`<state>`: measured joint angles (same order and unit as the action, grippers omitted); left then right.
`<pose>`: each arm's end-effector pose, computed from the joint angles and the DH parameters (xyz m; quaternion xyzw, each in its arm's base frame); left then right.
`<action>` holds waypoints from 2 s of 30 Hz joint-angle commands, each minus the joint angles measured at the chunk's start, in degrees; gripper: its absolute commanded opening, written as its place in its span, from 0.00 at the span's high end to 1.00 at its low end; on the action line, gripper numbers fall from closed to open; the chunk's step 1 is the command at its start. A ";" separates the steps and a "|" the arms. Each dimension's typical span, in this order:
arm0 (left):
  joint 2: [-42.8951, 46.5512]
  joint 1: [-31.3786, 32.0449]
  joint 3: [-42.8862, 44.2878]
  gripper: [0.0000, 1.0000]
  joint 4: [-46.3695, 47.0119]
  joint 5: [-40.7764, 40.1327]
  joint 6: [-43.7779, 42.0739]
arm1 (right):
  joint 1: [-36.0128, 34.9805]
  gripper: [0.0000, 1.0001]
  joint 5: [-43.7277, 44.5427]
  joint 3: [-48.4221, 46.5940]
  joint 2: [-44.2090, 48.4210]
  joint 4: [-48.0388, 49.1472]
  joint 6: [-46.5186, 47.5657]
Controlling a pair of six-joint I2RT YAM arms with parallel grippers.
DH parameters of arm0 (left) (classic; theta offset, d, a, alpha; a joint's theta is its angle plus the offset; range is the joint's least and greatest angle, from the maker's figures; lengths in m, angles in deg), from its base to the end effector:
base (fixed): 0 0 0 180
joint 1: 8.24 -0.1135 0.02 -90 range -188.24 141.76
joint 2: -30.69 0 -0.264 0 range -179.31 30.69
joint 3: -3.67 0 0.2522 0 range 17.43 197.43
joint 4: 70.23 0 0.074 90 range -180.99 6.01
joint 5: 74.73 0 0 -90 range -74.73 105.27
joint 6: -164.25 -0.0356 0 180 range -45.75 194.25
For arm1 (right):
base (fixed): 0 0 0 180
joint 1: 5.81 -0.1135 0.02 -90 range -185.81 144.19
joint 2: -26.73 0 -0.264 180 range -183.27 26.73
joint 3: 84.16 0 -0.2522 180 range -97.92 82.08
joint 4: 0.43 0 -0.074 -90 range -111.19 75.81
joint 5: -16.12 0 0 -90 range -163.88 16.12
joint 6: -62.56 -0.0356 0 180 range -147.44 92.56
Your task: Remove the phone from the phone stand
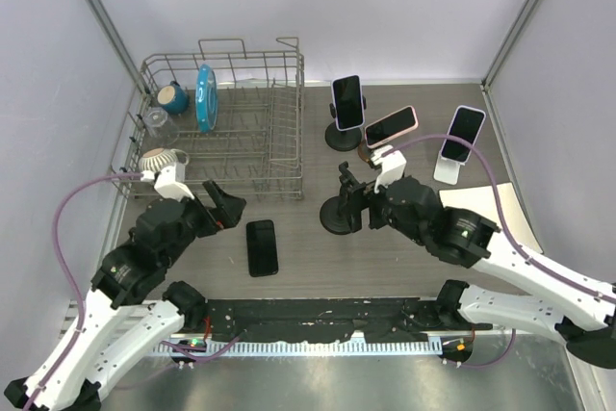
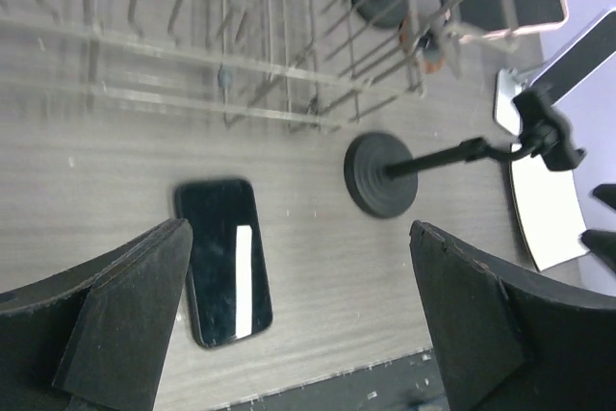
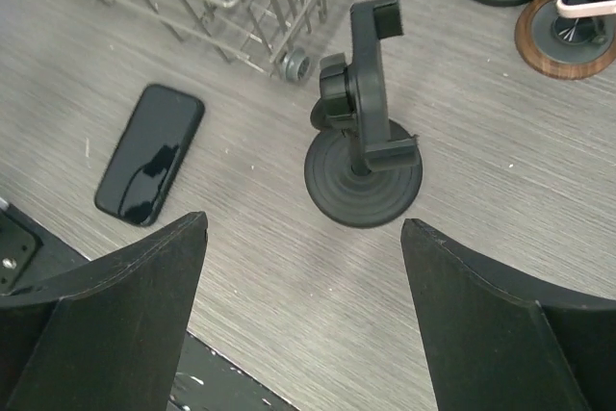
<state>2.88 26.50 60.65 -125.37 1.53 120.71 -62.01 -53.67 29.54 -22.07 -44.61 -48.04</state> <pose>0.0905 -0.0525 0.3120 -0.1490 0.8309 -0.2655 0.4656 0.1118 0.1449 0.3397 -0.1685 0.8260 0.2039 0.4977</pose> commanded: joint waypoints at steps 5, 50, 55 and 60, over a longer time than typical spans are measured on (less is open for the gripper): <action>-6.73 -0.38 8.55 0.00 5.60 -3.58 -21.13 | 3.90 0.12 -1.30 -1.25 -7.36 4.66 8.38; 1.09 -2.84 -0.16 0.00 9.75 -10.96 -28.53 | 21.75 0.56 -10.36 -19.89 -46.04 36.66 4.78; 1.18 -3.28 -0.16 0.00 9.83 -10.08 -28.53 | 21.75 0.31 -10.80 -21.90 -44.64 31.83 5.13; 1.27 -3.45 -0.24 0.00 9.92 -9.55 -28.44 | 21.66 0.14 -11.59 -25.59 -42.09 26.29 6.10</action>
<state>4.43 23.55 60.45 -117.24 -9.07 93.08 -40.29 -64.47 9.24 -68.71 -14.95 -42.62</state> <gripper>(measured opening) 0.996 0.830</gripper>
